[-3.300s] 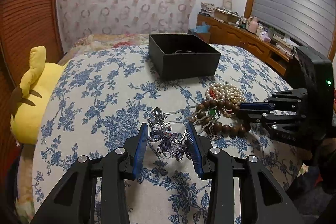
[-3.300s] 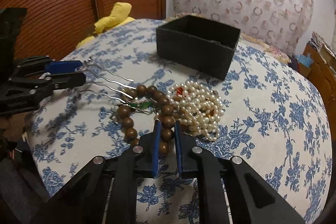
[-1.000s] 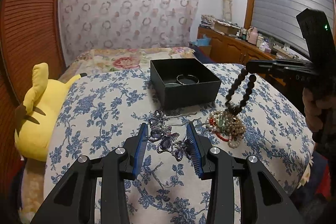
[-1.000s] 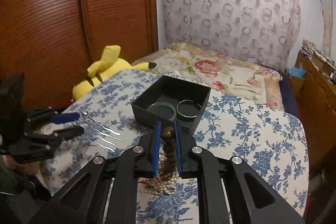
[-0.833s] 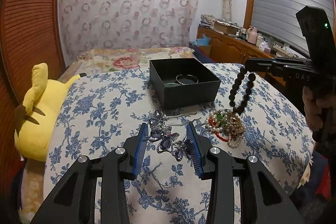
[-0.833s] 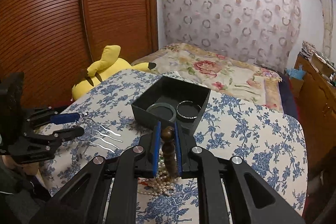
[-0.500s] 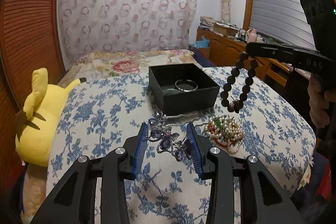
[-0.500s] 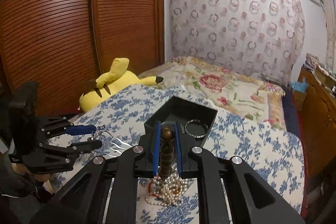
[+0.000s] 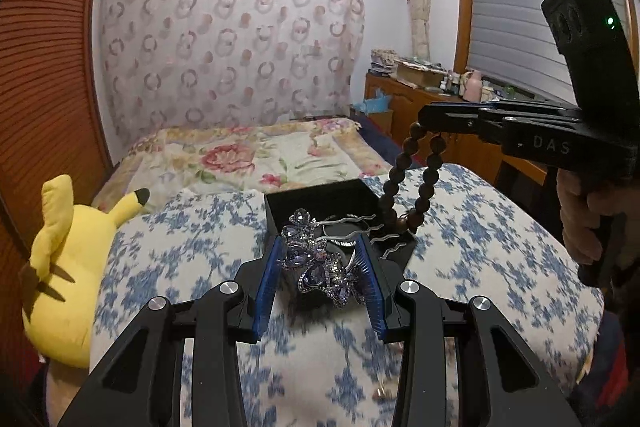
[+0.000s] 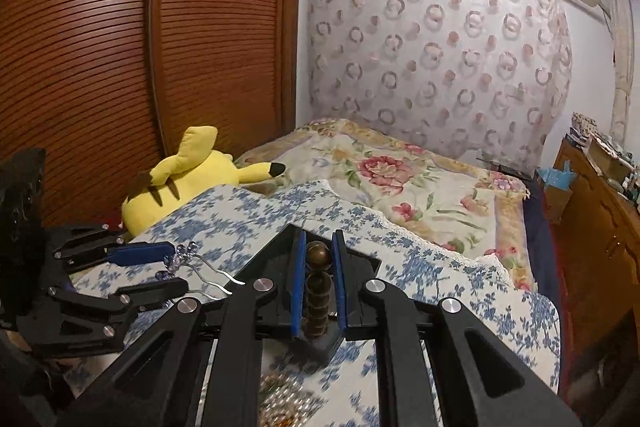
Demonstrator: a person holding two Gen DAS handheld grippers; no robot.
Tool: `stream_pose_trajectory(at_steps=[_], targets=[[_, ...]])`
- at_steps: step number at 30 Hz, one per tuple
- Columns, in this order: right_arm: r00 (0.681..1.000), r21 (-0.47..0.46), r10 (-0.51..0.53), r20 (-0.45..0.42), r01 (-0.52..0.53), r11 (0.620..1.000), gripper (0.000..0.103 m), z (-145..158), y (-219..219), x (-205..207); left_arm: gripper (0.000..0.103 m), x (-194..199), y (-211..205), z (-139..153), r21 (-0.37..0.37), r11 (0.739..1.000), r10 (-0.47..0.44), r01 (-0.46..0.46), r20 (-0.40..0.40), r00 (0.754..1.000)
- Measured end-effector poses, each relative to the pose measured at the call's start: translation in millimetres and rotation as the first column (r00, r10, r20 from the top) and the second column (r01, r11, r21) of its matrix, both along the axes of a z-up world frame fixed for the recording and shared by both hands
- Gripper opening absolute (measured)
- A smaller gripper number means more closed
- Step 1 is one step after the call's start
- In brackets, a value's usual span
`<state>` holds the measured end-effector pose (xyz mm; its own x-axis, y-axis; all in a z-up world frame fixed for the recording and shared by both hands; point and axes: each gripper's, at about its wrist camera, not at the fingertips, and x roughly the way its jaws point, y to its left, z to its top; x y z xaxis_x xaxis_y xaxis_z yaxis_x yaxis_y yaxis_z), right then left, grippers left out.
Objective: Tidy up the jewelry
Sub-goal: 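Lower the hair pins and bead bracelet into the box and open both tools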
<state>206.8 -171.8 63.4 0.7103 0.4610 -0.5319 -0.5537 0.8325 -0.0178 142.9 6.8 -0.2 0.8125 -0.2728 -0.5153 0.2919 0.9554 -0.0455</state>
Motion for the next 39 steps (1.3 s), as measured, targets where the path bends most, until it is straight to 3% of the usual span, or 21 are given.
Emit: stream_pose_trajectory(at_steps=[9,14,21,29,39], targets=[[0.999,-0.003,-0.036,-0.040,0.036,0.999,0.014,-14.1,0.1,41.3,0.036,53.5,-13.6,-25.3,0.026,1.000,0.012,-0.010,-0.080,0.997],[0.997,0.010,-0.045,-0.059,0.045,0.999,0.014,-18.9,6.2,58.6,0.036,64.4,-15.3,-37.3,0.027,1.000,0.008,-0.005,-0.120,0.993],[0.996,0.036,-0.013,-0.092,0.017,0.999,0.015,-34.0,19.5,67.3,0.039,56.2,-7.3,-35.7,0.017,1.000,0.026,-0.024,-0.107,0.994],[0.991,0.123,0.056,-0.120,-0.041,0.991,0.015,-36.2,30.3,70.6,0.054,39.6,10.2,-37.3,-0.002,0.999,0.045,-0.045,-0.100,0.994],[0.980,0.134,0.076,-0.185,-0.052,0.990,0.015,-51.5,52.1,88.3,0.055,25.7,28.6,-42.5,-0.010,0.998,0.065,-0.067,-0.107,0.992]])
